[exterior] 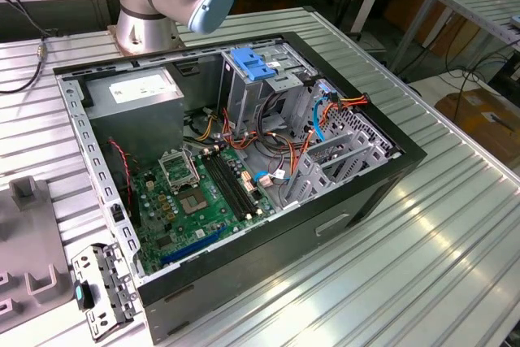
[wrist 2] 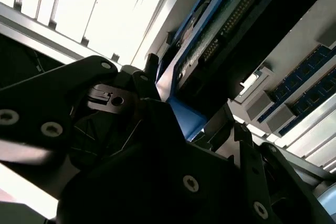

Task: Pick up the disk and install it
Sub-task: 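Pick up the disk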

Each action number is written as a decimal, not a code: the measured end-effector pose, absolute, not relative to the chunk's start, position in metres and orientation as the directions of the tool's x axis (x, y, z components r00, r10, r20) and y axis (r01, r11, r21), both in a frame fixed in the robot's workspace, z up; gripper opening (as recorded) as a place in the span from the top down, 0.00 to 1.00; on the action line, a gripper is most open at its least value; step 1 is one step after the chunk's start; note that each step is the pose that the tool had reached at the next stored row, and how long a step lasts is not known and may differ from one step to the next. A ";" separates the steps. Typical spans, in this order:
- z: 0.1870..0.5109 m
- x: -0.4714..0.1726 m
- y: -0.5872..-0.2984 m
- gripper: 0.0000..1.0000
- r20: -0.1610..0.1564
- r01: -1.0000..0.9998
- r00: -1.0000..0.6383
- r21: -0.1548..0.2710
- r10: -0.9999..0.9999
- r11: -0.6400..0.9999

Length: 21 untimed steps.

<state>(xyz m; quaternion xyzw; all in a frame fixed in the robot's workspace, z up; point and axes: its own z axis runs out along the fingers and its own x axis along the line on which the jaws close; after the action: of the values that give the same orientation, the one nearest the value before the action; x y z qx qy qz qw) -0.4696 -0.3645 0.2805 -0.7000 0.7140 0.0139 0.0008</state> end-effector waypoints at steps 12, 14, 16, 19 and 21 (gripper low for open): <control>0.276 -0.470 -0.364 0.40 -0.020 -1.000 -0.020 0.019 -1.000 0.020; 0.282 -0.470 -0.363 0.40 -0.019 -1.000 -0.020 0.018 -1.000 0.020; 0.288 -0.470 -0.363 0.40 -0.018 -1.000 -0.020 0.018 -1.000 0.020; 0.293 -0.470 -0.362 0.40 -0.018 -1.000 -0.020 0.018 -1.000 0.020; 0.293 -0.470 -0.361 0.40 -0.018 -1.000 -0.020 0.018 -1.000 0.020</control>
<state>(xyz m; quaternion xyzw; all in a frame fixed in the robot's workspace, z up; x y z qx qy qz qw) -0.4698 -0.3611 0.2926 -0.6999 0.7141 0.0127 0.0000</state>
